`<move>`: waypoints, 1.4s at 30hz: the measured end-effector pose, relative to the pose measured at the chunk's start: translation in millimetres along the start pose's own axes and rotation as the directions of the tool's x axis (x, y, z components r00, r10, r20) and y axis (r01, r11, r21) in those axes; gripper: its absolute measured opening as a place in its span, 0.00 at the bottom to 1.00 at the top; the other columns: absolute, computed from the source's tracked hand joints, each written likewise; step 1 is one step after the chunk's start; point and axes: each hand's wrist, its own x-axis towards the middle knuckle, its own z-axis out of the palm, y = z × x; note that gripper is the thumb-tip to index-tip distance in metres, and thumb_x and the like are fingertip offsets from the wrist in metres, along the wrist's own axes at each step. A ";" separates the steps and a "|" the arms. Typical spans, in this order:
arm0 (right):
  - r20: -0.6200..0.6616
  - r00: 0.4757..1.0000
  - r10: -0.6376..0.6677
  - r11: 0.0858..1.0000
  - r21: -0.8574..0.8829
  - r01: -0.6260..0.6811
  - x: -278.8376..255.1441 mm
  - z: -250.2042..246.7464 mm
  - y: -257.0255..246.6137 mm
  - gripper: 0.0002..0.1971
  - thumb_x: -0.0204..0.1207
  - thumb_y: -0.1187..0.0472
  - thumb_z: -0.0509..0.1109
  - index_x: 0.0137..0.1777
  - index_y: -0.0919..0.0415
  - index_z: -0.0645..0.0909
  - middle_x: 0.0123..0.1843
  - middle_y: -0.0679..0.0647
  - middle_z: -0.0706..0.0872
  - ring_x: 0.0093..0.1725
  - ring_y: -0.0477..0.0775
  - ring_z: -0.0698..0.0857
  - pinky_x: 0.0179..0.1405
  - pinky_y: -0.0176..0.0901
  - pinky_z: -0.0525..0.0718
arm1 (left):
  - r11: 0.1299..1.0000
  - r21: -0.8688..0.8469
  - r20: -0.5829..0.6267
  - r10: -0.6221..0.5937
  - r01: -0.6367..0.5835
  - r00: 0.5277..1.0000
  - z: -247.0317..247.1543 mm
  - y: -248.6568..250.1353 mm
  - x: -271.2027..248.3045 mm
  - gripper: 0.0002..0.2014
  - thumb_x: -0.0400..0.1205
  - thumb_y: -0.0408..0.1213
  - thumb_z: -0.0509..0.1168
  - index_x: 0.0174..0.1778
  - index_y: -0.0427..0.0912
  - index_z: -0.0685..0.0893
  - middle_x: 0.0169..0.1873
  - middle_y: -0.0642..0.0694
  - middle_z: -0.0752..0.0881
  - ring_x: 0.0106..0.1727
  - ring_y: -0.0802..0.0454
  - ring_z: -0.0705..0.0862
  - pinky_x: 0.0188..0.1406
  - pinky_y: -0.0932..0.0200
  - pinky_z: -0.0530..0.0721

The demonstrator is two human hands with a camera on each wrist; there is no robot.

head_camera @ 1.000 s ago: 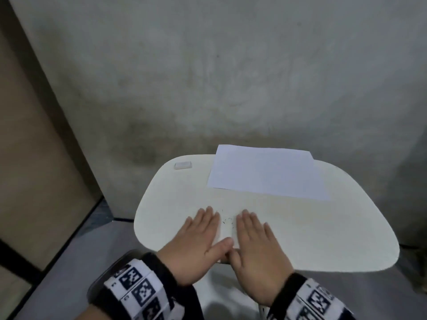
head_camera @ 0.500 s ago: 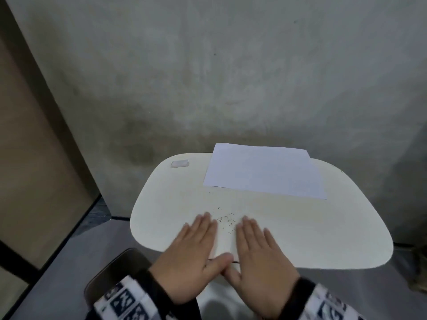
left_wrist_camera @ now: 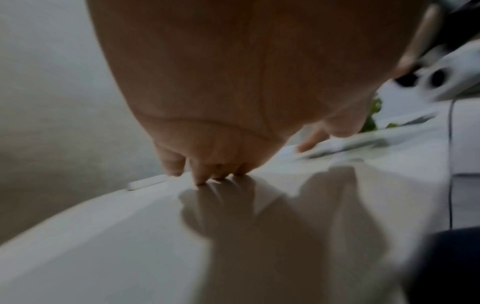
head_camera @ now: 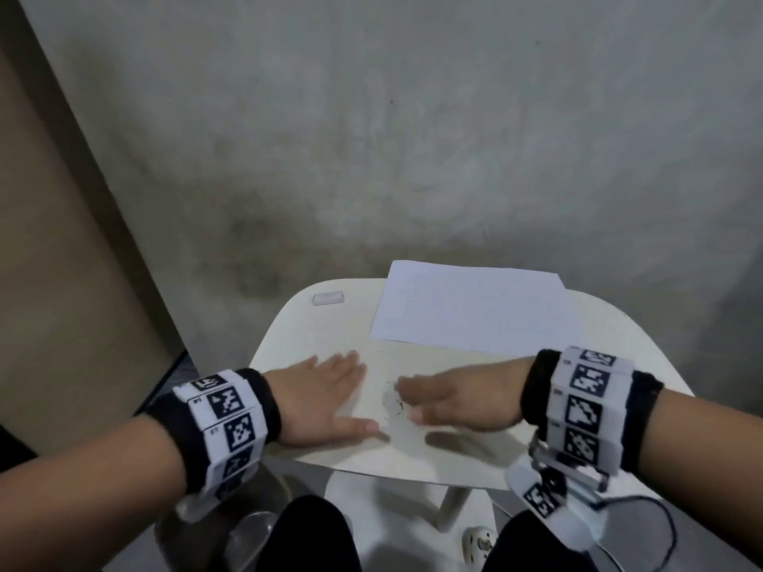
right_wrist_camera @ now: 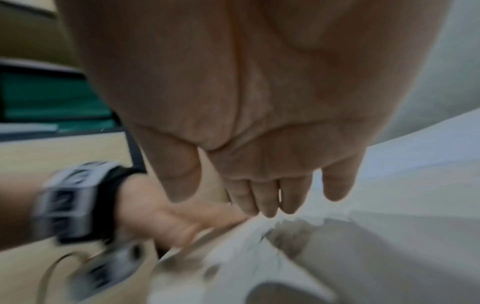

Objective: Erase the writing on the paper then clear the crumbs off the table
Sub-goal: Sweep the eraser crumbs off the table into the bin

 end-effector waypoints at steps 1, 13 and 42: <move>-0.048 0.999 0.017 1.000 -0.014 -0.018 5.5 -7.5 0.1 0.29 0.87 0.46 0.52 0.83 0.58 0.56 0.84 0.50 0.62 0.80 0.50 0.63 0.80 0.46 0.57 | 0.997 -0.021 0.013 0.072 -0.072 0.997 0.7 5.5 -4.6 0.44 0.82 0.68 0.41 0.85 0.44 0.36 0.84 0.45 0.34 0.85 0.53 0.37 0.83 0.51 0.40; 0.031 0.999 -0.026 0.994 -0.101 0.029 29.3 -12.0 -19.3 0.22 0.86 0.47 0.54 0.78 0.52 0.62 0.75 0.47 0.71 0.74 0.53 0.70 0.72 0.45 0.64 | 0.980 -0.162 -0.037 -0.124 0.116 0.992 -4.4 -42.6 -13.6 0.62 0.62 0.84 0.28 0.85 0.42 0.37 0.84 0.45 0.36 0.85 0.55 0.37 0.83 0.55 0.40; -0.519 0.824 0.227 0.952 -0.060 -0.300 -46.9 91.4 8.6 0.62 0.62 0.23 0.20 0.82 0.73 0.50 0.84 0.61 0.50 0.83 0.53 0.56 0.77 0.36 0.35 | 0.927 -0.337 -0.304 -0.275 0.168 0.912 85.9 -1.9 -52.8 0.66 0.61 0.84 0.23 0.84 0.33 0.41 0.83 0.41 0.43 0.84 0.51 0.38 0.78 0.64 0.35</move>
